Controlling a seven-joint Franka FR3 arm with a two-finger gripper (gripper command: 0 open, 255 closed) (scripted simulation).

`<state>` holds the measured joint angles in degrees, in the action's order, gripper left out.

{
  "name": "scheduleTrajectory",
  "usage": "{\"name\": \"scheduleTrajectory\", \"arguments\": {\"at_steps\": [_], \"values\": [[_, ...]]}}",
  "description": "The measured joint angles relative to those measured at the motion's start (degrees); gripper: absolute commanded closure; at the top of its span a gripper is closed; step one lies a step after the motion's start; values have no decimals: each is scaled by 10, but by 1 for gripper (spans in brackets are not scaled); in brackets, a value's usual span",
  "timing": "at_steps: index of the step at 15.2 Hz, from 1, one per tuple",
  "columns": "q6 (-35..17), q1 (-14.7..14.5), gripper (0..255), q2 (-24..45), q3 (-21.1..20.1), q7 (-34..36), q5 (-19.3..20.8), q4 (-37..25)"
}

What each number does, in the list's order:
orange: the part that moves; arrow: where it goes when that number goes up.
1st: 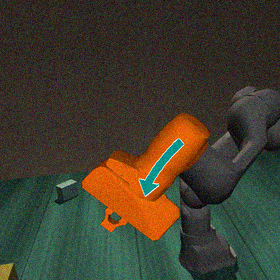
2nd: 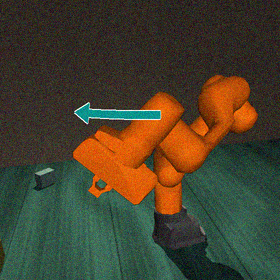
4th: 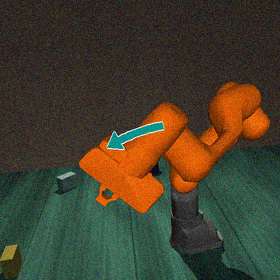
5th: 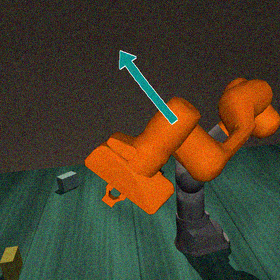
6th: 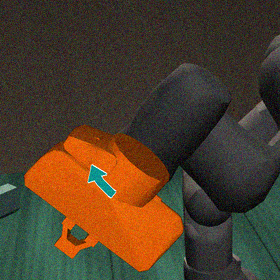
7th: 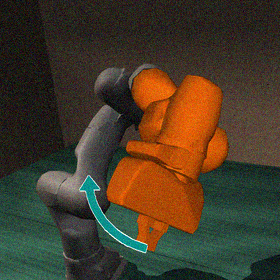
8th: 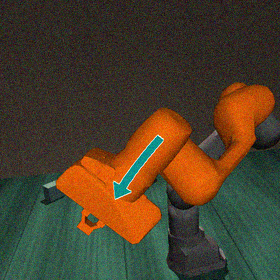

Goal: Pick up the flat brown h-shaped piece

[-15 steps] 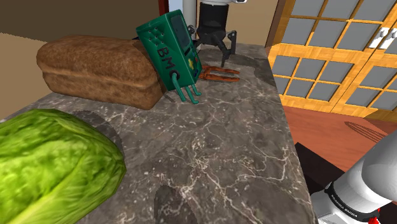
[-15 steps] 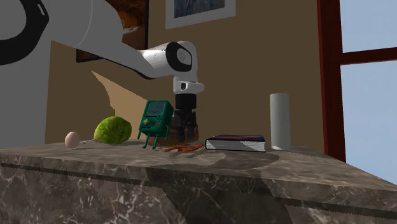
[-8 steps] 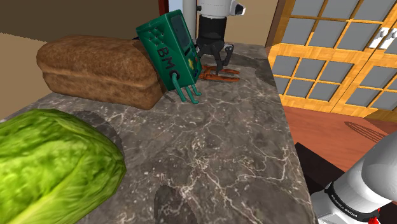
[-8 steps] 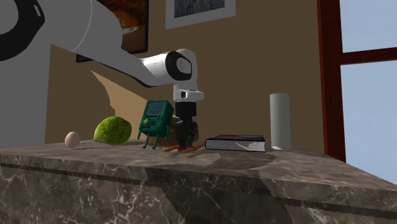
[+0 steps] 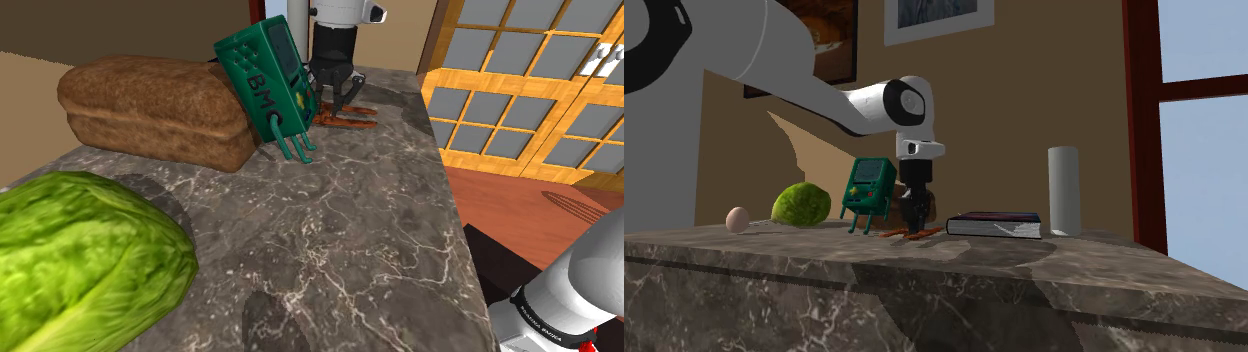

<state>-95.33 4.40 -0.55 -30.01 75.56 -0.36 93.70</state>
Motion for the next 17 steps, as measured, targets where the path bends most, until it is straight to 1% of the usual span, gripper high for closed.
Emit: {"name": "scheduleTrajectory", "arguments": {"at_steps": [3, 6, 17], "values": [[9, -1, 255, 5, -1, 2, 2, -12], [33, -2, 255, 11, -2, 3, 4, -40], [126, -13, 255, 51, -10, 18, 26, -168]]}}
